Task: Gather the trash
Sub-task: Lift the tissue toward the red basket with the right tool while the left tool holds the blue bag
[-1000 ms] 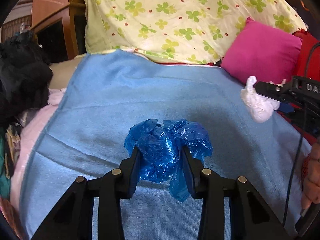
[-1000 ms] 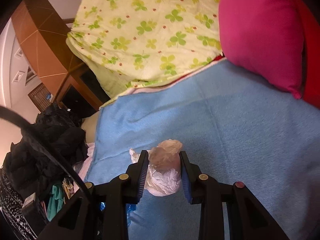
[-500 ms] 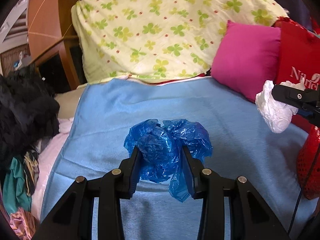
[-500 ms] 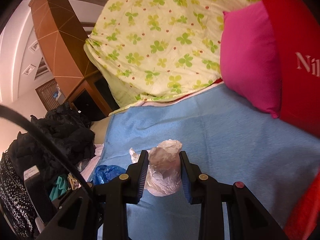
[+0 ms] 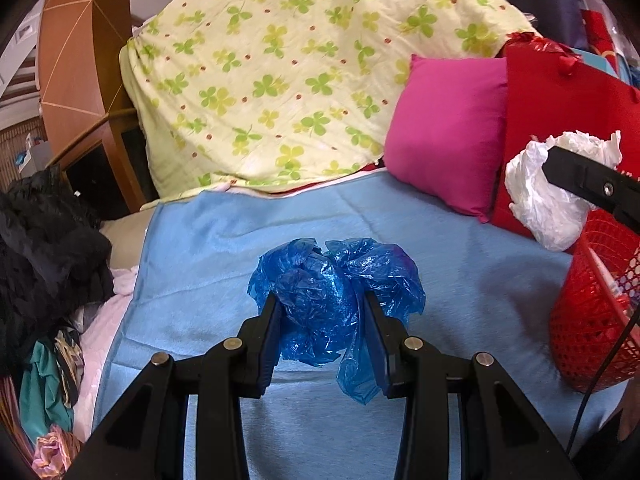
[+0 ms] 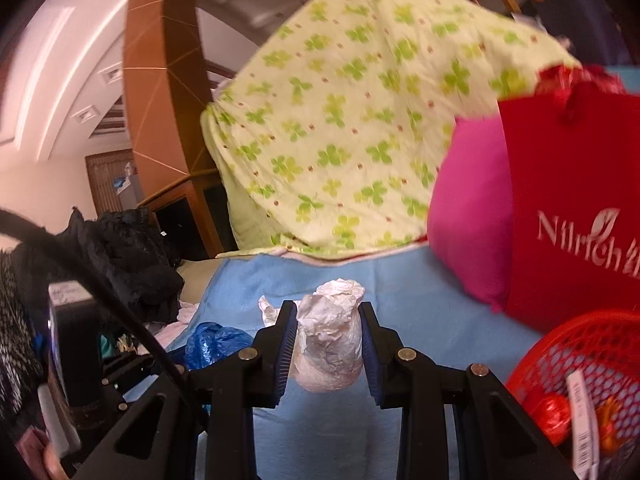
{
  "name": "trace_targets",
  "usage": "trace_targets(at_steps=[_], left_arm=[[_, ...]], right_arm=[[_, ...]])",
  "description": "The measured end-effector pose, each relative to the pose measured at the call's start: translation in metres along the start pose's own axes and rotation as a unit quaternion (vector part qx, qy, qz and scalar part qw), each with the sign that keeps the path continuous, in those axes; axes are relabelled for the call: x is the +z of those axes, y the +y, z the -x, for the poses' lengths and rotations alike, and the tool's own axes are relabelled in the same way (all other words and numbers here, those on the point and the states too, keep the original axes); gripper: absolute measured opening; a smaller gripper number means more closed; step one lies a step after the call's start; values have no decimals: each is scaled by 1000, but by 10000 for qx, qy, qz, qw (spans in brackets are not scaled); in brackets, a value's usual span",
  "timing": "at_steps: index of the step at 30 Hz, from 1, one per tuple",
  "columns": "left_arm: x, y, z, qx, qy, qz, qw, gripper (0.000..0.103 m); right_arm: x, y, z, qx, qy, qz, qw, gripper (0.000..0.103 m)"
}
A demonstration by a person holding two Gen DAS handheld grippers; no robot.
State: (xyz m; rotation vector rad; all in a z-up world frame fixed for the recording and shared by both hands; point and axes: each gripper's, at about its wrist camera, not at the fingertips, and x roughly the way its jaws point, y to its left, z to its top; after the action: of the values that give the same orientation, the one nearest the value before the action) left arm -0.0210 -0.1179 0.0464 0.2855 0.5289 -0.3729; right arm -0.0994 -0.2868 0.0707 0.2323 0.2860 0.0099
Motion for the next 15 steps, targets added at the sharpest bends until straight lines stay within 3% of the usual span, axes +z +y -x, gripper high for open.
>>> trace_targets(at_steps=[8, 15], left_arm=[[6, -18, 25, 101, -190, -82, 9997, 41], [-3, -37, 42, 65, -34, 57, 10000, 41]], right_arm=[[-2, 2, 36, -168, -372, 301, 9987, 33], [-2, -14, 72, -300, -737, 318, 9963, 33]])
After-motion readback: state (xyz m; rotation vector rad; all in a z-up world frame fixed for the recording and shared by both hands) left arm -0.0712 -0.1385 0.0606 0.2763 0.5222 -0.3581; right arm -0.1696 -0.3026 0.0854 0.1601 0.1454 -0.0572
